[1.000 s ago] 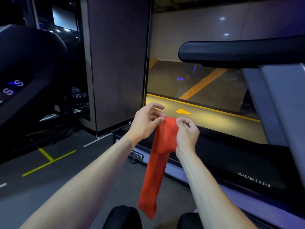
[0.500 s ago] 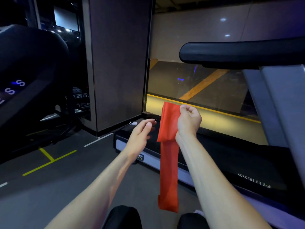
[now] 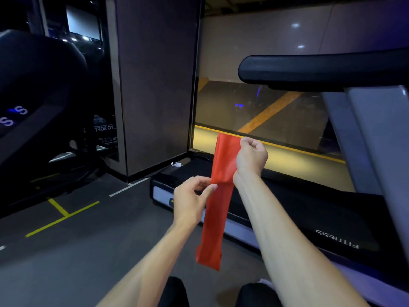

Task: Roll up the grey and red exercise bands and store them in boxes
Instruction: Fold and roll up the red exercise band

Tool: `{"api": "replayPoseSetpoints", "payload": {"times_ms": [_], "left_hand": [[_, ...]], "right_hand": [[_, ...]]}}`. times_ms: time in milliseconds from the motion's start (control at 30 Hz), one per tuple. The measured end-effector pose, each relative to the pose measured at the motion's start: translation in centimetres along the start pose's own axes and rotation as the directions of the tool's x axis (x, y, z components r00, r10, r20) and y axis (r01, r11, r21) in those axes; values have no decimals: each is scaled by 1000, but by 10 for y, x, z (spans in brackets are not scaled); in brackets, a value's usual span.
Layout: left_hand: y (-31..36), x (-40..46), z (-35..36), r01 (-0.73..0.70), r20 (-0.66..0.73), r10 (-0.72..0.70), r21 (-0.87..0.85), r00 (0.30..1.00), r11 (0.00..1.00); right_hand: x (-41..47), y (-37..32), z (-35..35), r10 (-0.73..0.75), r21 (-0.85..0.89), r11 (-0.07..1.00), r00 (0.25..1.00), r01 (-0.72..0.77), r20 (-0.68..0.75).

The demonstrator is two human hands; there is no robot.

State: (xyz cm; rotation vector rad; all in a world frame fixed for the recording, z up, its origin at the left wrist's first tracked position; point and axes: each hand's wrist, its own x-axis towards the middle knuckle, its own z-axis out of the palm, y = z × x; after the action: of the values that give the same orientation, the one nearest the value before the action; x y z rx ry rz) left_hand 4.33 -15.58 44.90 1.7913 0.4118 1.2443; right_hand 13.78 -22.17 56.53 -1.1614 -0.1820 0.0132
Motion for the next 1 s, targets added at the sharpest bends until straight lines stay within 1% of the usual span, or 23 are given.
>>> {"api": "replayPoseSetpoints", "payload": {"times_ms": [133, 267, 333, 367, 433, 500, 567, 700, 833, 867, 967, 1000], "left_hand": [[-6, -3, -2, -5, -8, 5, 49, 1000, 999], [-9, 0, -13, 21, 87, -19, -26, 996, 999], [-21, 6, -20, 69, 141, -64, -35, 988, 997], [-29, 9, -23, 108, 183, -104, -11, 978, 994], [-40, 12, -28, 171, 289, -190, 91, 938, 981], [-46, 12, -26, 178, 350, -224, 158, 910, 971], [-41, 11, -20, 155, 331, -198, 150, 923, 976], [-30, 1, -6, 103, 231, -119, 81, 966, 991], [-33, -19, 9, 136, 140, -133, -13, 981, 991], [-35, -23, 14, 152, 149, -145, -37, 978, 988], [-44, -33, 24, 207, 235, -185, -72, 954, 976], [-46, -34, 25, 230, 238, -203, -88, 950, 969]], "right_hand": [[-1, 3, 1, 15, -25, 1000, 1000, -14, 22], [2, -1, 0, 36, -37, 999, 996, -33, 81], [3, -6, 0, 46, -32, 999, 993, -43, 111], [4, -8, 0, 48, -32, 999, 991, -44, 123], [7, -12, 1, 43, -39, 999, 990, -38, 133], [8, -16, 1, 39, -43, 999, 991, -34, 130], [8, -17, 1, 43, -37, 999, 991, -39, 124], [10, -19, 0, 49, -10, 999, 992, -49, 116], [9, -18, 0, 50, 1, 999, 993, -50, 109], [9, -18, 1, 46, 5, 999, 993, -47, 109], [7, -19, 1, 47, 13, 999, 992, -49, 118], [7, -19, 1, 50, 6, 999, 992, -51, 119]]}}
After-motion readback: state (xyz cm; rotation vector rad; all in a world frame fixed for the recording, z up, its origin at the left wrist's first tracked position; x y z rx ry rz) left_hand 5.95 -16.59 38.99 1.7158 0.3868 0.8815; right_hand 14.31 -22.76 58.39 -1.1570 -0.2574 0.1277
